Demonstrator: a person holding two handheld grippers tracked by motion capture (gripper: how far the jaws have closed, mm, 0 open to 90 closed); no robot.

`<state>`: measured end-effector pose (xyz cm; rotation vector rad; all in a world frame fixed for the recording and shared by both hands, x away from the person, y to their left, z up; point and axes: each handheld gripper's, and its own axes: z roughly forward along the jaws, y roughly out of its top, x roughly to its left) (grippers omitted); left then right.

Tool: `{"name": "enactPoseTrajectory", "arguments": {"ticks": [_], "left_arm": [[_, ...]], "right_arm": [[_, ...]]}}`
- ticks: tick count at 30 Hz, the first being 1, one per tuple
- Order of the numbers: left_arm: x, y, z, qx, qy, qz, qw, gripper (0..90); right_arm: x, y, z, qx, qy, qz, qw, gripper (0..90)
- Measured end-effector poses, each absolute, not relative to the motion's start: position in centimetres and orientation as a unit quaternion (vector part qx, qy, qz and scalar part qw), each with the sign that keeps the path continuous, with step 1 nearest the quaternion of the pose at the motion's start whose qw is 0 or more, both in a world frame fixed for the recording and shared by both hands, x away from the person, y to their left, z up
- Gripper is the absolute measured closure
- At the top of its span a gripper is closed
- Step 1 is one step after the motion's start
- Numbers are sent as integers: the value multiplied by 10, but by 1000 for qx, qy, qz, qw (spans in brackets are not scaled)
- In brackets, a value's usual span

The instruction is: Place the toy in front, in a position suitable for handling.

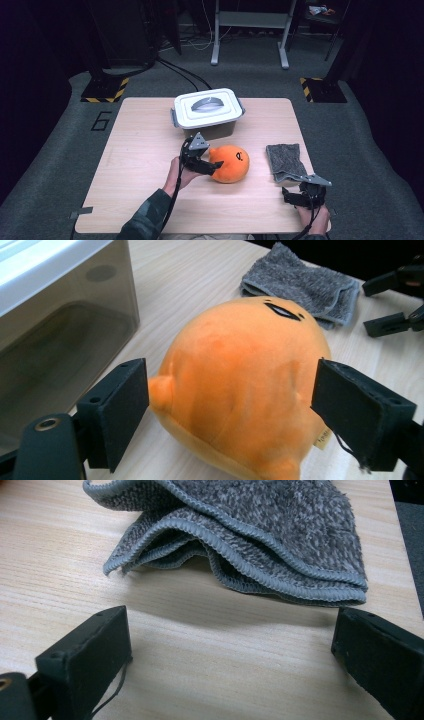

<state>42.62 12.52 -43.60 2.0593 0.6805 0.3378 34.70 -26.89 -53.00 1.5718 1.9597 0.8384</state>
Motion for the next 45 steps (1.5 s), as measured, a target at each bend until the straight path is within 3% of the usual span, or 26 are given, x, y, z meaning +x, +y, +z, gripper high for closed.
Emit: {"name": "enactPoseTrajectory", "arguments": {"ticks": [6,21,38,45], "left_arm": [[412,137,-444,817,312,138,465,137],[392,163,-466,812,335,144,456,123],[387,159,-475,807,335,132,467,122],[384,155,-475,807,329,133,472,116]], "right_arm": [[347,-269,-530,578,715,309,243,27],[346,-269,-530,577,716,306,245,26],[345,-269,-529,579,712,309,252,10],[339,-272,-508,578,707,326,244,17]]}}
